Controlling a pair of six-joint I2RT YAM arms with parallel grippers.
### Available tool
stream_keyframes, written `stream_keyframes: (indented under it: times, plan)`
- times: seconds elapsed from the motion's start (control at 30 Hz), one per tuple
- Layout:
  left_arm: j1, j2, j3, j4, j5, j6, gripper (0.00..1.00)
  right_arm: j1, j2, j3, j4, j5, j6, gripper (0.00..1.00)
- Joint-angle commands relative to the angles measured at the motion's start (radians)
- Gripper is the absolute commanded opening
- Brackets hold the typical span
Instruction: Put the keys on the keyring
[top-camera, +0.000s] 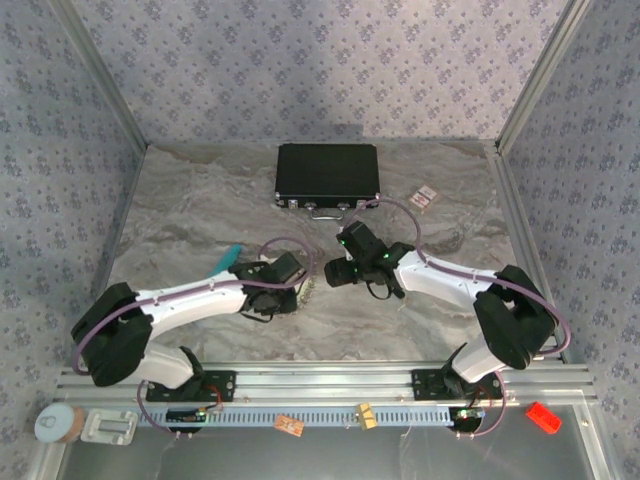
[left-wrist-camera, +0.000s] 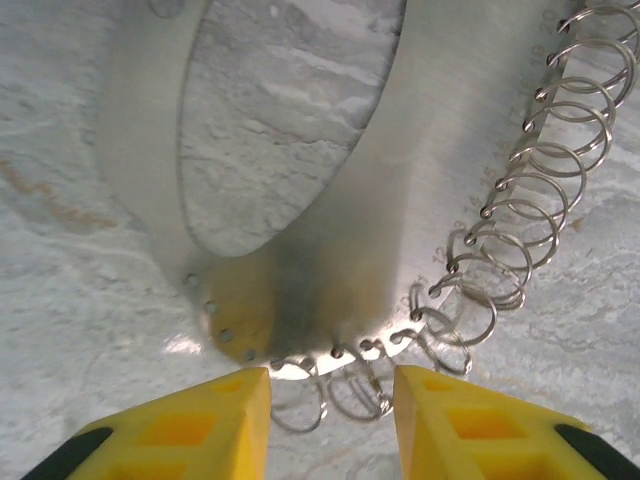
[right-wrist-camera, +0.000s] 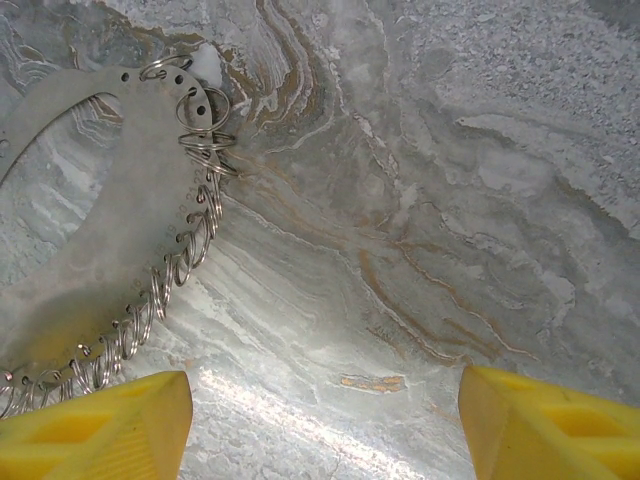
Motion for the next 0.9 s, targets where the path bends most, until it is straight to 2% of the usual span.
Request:
stream_keyframes:
  times: [0.0,0.13,0.3,0.5,0.87]
  plan:
    - [-0.015,-0.070,-0.028,-0.101,-0.051,0.007,0.38,-0.001,-0.026,-0.014,0.006,0.021,0.022,0.72]
    - [-0.070,-0.065,-0.034,-0.157,-0.042,0.069,0.39,-0.002,-0.013,-0.005,0.016,0.007,0.021,0.73]
    - [-0.149,0.051,0.045,-0.217,-0.067,0.148,0.40,-0.003,0.008,0.013,0.015,-0.005,0.020,0.72]
    - [-0.155,0.163,0.106,-0.208,-0.105,0.180,0.39,-0.003,-0.002,0.016,0.001,0.002,0.019,0.72]
    - [-0.155,0.229,0.127,-0.197,-0.190,0.151,0.30,-0.004,-0.015,0.001,-0.002,0.012,0.020,0.72]
